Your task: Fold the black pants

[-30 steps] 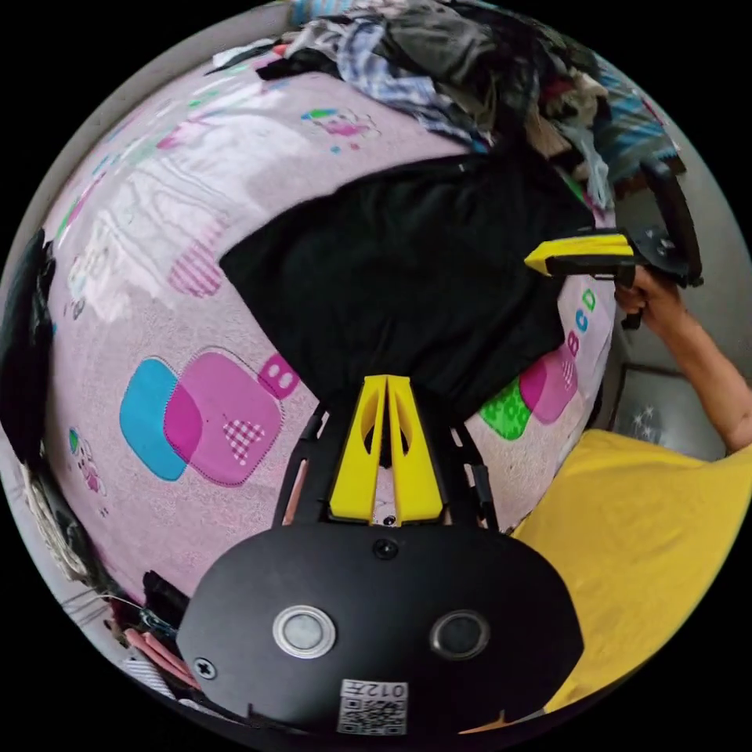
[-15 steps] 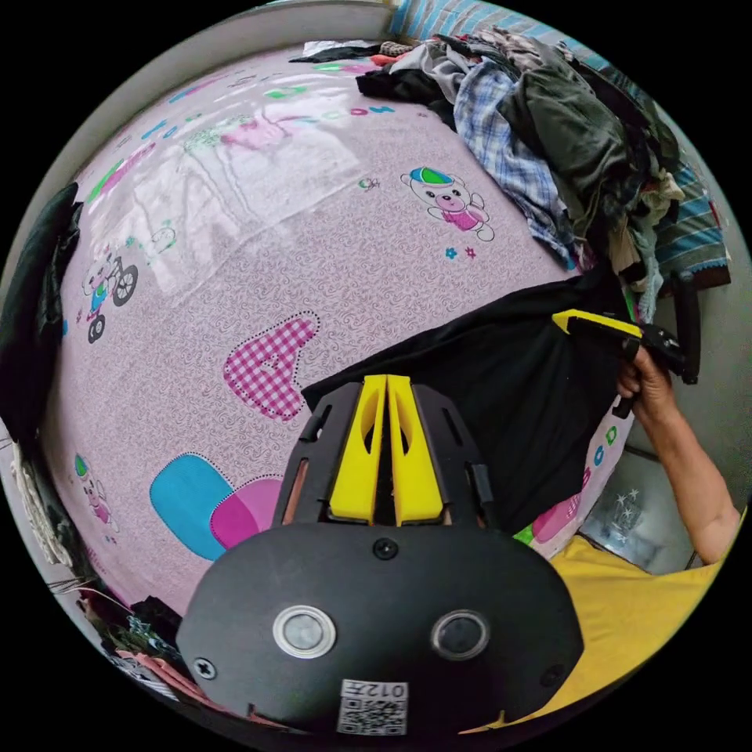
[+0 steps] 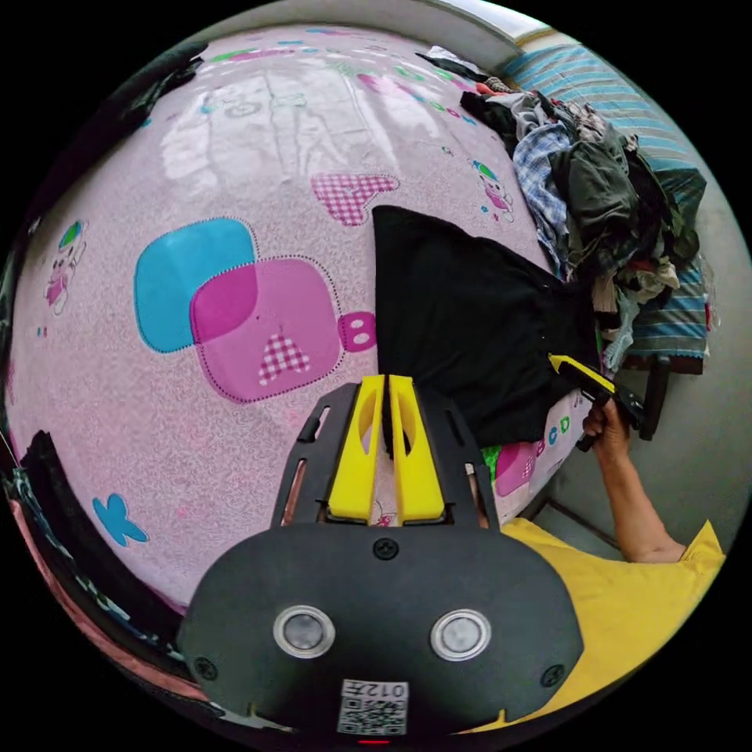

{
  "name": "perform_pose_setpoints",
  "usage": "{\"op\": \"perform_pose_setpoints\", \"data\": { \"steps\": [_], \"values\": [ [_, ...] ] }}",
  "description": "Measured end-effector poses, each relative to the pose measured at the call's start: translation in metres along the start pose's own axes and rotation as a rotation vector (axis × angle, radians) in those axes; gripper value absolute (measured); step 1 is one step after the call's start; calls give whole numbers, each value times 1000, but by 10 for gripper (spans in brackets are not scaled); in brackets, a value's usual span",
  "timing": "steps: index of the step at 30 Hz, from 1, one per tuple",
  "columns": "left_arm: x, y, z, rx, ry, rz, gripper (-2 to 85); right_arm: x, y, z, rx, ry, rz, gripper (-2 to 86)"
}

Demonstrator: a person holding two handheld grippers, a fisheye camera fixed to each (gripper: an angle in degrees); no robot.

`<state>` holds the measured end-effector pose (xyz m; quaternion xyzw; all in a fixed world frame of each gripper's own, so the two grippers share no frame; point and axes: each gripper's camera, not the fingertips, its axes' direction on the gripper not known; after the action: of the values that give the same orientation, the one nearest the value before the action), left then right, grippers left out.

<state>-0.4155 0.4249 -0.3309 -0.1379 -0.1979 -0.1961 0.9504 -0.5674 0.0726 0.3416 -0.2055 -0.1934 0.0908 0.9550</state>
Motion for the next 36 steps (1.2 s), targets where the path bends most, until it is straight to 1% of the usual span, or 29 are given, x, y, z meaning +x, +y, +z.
{"op": "perform_pose_setpoints", "data": {
  "steps": [1, 2, 5, 8, 11, 14, 16, 19, 24, 26, 30, 32, 34, 36],
  "values": [
    [-9, 5, 6, -27, 19, -14, 18, -8, 1, -4, 19, -5, -34, 6],
    [-18, 9, 12, -61, 51, -28, 23, -27, 3, -9, 46, -24, -115, 6],
    [-32, 23, 25, -100, 126, -24, 31, -81, 9, -6, 47, -40, -321, 7],
    [-33, 41, 39, -140, 66, 13, 36, -115, 3, 10, 20, -54, -416, 8],
    [-38, 62, 45, -113, 13, -4, 40, -132, -19, 20, 6, -107, -459, 8],
    [-50, 74, 42, -41, 46, -52, 44, -140, -57, 25, 25, -93, -498, 9],
    [-59, 75, 43, -22, 54, -85, 45, -143, -86, 30, 17, -94, -512, 11],
    [-69, 74, 48, -15, 51, -97, 48, -148, -135, 42, -16, -64, -546, 16],
    [-74, 75, 62, -50, 47, -59, 44, -169, -195, 77, -124, -8, -688, 31],
    [-76, 77, 65, -57, 36, -37, 39, -175, -208, 91, -155, 12, -716, 36],
    [-81, 81, 69, -59, 30, -16, 27, -188, -221, 124, -278, 22, -779, 38],
    [-83, 84, 73, -63, 13, 5, 17, -191, -223, 132, -294, 63, -788, 30],
    [-84, 88, 77, -71, 30, 33, 11, -192, -225, 133, -275, 62, -787, 21],
    [-84, 93, 77, -78, 30, 60, 8, -189, -234, 135, -268, 34, -734, 13]
  ]
}}
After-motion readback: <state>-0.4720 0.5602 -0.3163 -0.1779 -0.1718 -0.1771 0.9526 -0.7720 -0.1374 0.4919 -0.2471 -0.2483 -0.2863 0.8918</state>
